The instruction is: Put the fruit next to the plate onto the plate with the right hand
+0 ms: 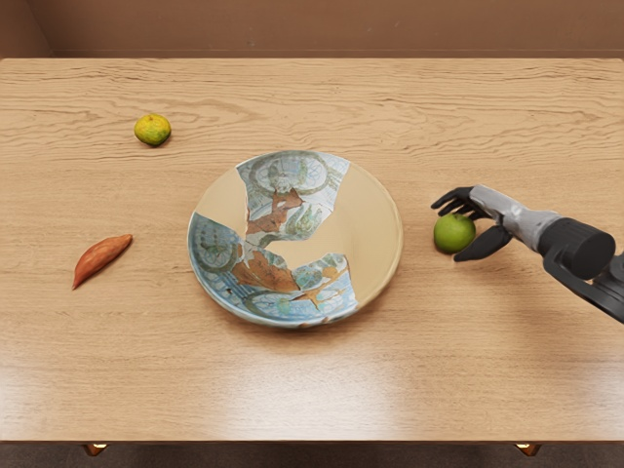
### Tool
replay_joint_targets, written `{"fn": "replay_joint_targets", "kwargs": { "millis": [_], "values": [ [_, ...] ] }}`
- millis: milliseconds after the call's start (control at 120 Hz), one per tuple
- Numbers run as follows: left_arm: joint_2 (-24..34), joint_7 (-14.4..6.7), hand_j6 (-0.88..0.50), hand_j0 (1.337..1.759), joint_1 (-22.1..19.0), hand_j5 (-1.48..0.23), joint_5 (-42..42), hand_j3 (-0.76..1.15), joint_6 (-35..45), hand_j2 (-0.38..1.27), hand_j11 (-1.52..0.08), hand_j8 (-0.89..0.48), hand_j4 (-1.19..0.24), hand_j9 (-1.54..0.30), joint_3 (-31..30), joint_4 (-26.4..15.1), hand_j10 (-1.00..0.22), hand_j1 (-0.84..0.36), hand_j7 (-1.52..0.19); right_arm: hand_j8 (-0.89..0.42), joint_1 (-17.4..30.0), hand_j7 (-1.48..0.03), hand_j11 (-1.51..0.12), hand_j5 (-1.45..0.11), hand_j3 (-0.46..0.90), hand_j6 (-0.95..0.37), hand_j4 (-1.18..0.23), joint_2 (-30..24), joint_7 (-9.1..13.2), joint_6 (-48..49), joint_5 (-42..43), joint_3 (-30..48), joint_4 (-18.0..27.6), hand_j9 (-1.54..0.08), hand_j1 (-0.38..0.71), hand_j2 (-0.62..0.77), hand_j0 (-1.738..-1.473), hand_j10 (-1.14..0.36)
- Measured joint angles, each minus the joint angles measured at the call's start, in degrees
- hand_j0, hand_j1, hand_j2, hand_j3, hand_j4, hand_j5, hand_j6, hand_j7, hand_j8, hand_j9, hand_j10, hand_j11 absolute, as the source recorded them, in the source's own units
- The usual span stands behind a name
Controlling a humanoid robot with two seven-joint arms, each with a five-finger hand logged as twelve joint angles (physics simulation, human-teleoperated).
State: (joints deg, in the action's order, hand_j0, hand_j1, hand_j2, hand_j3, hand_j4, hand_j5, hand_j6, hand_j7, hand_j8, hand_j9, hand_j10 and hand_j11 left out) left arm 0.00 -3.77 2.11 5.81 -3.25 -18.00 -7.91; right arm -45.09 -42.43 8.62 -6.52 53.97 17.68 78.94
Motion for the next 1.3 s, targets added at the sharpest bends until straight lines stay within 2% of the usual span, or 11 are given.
{"fn": "replay_joint_targets", "kwargs": {
  "millis": [167,283,325,383,433,517,625,725,992,1175,1300],
  "values": [
    [0.0,0.0,-0.25,1.658,0.0,-0.32,0.0,0.00,0.0,0.05,-0.32,-0.25,-0.25,-0.32,0.0,0.0,-0.24,0.06,-0.32,-0.37,0.2,-0.59,-0.60,-0.59,0.00,-0.44,-0.46,0.5,-0.4,0.0,0.1,0.0,-0.8,-0.60,0.19,-0.06,-1.657,-0.45],
    [0.0,0.0,-0.25,1.658,0.0,-0.32,0.0,0.00,0.0,0.05,-0.32,-0.24,-0.24,-0.32,0.0,0.0,-0.24,0.06,-0.32,-0.36,0.6,-0.63,-0.65,-0.63,0.00,-0.45,-0.49,0.7,-0.8,-0.4,0.2,0.0,-1.2,-0.65,0.17,-0.06,-1.653,-0.48],
    [0.0,0.0,-0.25,1.658,0.0,-0.32,0.0,0.00,0.0,0.05,-0.32,-0.24,-0.24,-0.32,0.0,0.0,-0.24,0.06,-0.32,-0.37,0.7,-0.64,-0.67,-0.64,0.00,-0.46,-0.50,0.7,-1.1,-0.5,0.2,-0.1,-1.3,-0.66,0.20,-0.05,-1.653,-0.49],
    [0.0,0.0,-0.24,1.658,0.0,-0.32,0.0,0.00,0.0,0.05,-0.32,-0.24,-0.24,-0.32,0.0,0.0,-0.24,0.06,-0.32,-0.35,0.8,-0.67,-0.71,-0.68,0.00,-0.45,-0.52,0.8,-1.4,-0.5,0.2,-0.2,-1.5,-0.70,0.26,0.04,-1.650,-0.50],
    [0.0,0.0,-0.24,1.658,0.0,-0.32,0.0,0.00,0.0,0.05,-0.32,-0.24,-0.24,-0.32,0.0,0.0,-0.24,0.06,-0.32,-0.35,0.9,-0.70,-0.75,-0.72,0.00,-0.41,-0.53,0.8,-1.5,-0.6,0.2,-0.2,-1.6,-0.74,0.26,0.14,-1.648,-0.51],
    [0.0,0.0,-0.24,1.658,0.0,-0.32,0.0,0.00,0.0,0.05,-0.32,-0.24,-0.24,-0.32,0.0,0.0,-0.24,0.06,-0.32,-0.34,0.9,-0.75,-0.80,-0.76,0.00,-0.40,-0.57,0.8,-1.6,-0.7,0.2,-0.4,-1.8,-0.79,0.26,0.17,-1.649,-0.56],
    [0.0,0.0,-0.25,1.658,0.0,-0.32,0.0,0.00,0.0,0.05,-0.32,-0.24,-0.24,-0.32,0.0,0.0,-0.24,0.06,-0.32,-0.40,0.8,-0.80,-0.83,-0.80,0.00,-0.41,-0.61,0.7,-1.6,-0.5,0.1,-0.4,-1.8,-0.83,0.25,0.24,-1.650,-0.61],
    [0.0,0.0,-0.25,1.658,0.0,-0.32,0.0,0.00,0.0,0.05,-0.32,-0.25,-0.25,-0.32,0.0,0.0,-0.24,0.06,-0.32,-0.40,0.6,-0.83,-0.86,-0.84,0.00,-0.40,-0.60,0.3,-1.5,0.5,-0.6,0.0,-1.7,-0.85,0.24,0.23,-1.652,-0.62],
    [0.0,0.0,-0.25,1.658,0.0,-0.32,0.0,0.00,0.0,0.05,-0.32,-0.25,-0.25,-0.32,0.0,0.0,-0.24,0.06,-0.32,-0.39,0.3,-0.87,-0.89,-0.88,0.00,-0.39,-0.58,-4.0,-1.4,14.1,-8.7,7.3,-1.5,-0.88,0.23,0.21,-1.653,-0.60],
    [0.0,0.0,-0.25,1.658,0.0,-0.32,0.0,0.00,0.0,0.05,-0.32,-0.25,-0.25,-0.32,0.0,0.0,-0.24,0.06,-0.32,-0.38,0.2,-0.87,-0.89,-0.89,0.00,-0.38,-0.57,-7.9,-1.1,26.2,-17.6,12.7,-1.5,-0.89,0.23,0.21,-1.654,-0.60],
    [0.0,0.0,-0.25,1.658,0.0,-0.32,0.0,0.00,0.0,0.05,-0.32,-0.25,-0.25,-0.32,0.0,0.0,-0.24,0.06,-0.32,-0.40,-1.1,-0.87,-0.89,-0.89,0.00,-0.40,-0.59,-8.8,-0.9,29.8,-20.2,14.6,-0.8,-0.89,0.21,0.18,-1.654,-0.62]
  ]
}}
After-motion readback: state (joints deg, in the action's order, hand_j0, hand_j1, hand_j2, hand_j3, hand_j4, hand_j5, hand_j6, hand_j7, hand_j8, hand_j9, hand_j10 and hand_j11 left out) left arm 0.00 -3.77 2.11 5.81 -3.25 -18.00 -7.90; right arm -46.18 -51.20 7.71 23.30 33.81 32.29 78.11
